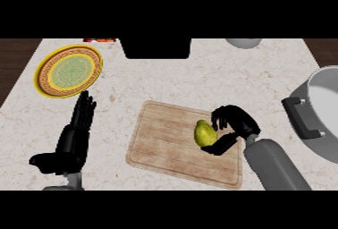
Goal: Pick the pear from the cutting board and place it in the pot
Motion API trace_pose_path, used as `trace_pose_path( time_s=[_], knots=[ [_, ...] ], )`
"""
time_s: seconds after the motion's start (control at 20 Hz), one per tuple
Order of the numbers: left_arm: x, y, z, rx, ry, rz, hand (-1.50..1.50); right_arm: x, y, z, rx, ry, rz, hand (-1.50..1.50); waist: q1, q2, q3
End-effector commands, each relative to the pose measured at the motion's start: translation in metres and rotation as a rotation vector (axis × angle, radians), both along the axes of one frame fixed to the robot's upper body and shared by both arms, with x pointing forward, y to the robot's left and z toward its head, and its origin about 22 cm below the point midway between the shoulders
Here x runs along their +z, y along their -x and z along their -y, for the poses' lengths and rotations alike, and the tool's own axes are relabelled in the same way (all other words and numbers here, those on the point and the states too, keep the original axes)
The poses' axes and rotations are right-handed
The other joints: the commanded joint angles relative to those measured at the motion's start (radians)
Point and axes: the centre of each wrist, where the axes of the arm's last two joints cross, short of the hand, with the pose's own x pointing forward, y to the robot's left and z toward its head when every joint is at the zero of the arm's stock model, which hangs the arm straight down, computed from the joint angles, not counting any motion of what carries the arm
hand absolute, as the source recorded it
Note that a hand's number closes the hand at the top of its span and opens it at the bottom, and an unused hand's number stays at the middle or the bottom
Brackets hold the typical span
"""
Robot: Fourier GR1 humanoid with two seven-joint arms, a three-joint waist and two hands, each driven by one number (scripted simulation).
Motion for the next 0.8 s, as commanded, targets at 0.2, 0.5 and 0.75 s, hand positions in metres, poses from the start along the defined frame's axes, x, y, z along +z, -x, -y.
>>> trace_pose_path(
  time_s=[0.2,0.5,0.75],
  knots=[
    [0.001,-0.001,0.005,0.016,0.006,0.013,0.00,0.023,0.008,-0.035,-0.209,0.311,0.334,1.50,-0.004,0.006,0.004],
    [0.011,0.005,0.015,0.027,-0.007,0.001,0.00,0.073,0.047,-0.059,-0.297,0.246,0.583,1.50,-0.018,-0.001,0.005],
    [0.000,0.008,0.004,0.016,0.008,-0.005,0.00,0.120,0.073,-0.065,-0.450,0.308,0.694,1.50,-0.010,0.004,0.004]
  ],
)
